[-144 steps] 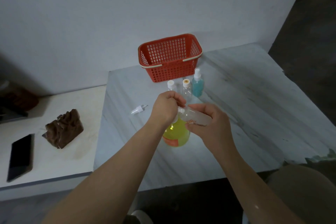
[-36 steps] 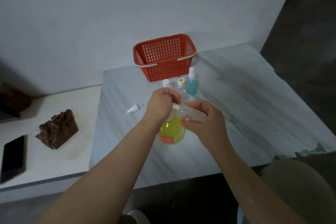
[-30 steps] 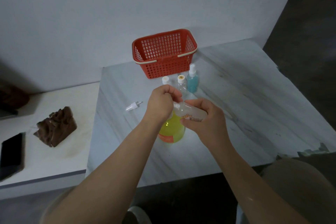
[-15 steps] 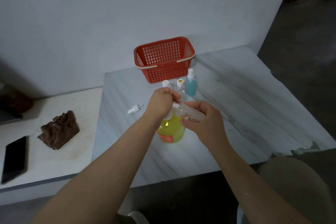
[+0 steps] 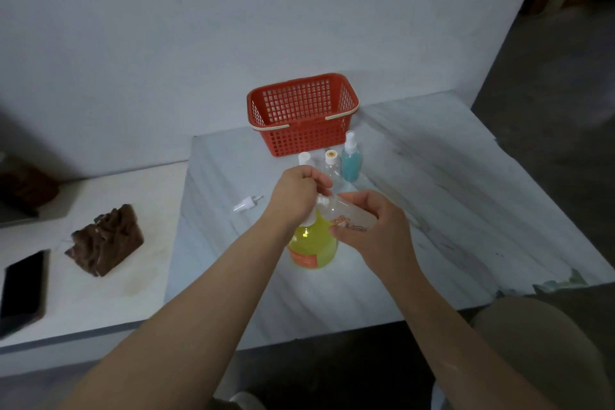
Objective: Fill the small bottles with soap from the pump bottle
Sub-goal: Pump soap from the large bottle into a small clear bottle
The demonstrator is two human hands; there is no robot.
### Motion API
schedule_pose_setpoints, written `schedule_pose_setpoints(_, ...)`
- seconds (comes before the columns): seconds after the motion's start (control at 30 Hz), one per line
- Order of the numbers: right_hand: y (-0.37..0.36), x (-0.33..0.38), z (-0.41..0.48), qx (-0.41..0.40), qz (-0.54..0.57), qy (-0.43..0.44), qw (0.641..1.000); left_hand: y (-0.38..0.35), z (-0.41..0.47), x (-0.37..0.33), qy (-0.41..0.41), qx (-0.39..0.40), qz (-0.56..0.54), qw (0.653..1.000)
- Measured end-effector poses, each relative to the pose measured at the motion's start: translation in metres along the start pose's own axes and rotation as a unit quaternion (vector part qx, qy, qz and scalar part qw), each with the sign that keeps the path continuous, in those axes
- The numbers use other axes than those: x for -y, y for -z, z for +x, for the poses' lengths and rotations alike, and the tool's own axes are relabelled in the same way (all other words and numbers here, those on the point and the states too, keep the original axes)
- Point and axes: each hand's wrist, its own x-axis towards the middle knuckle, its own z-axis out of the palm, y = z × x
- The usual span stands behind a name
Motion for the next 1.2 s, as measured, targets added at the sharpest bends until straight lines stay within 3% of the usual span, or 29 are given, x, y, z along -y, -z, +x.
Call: schedule_pose_setpoints(1.2, 0.003, 0.002, -0.003, 0.002, 0.004, -0.013, 1.000, 0.001, -0.002, -0.003, 0.000, -0.019, 0.015, 1.000)
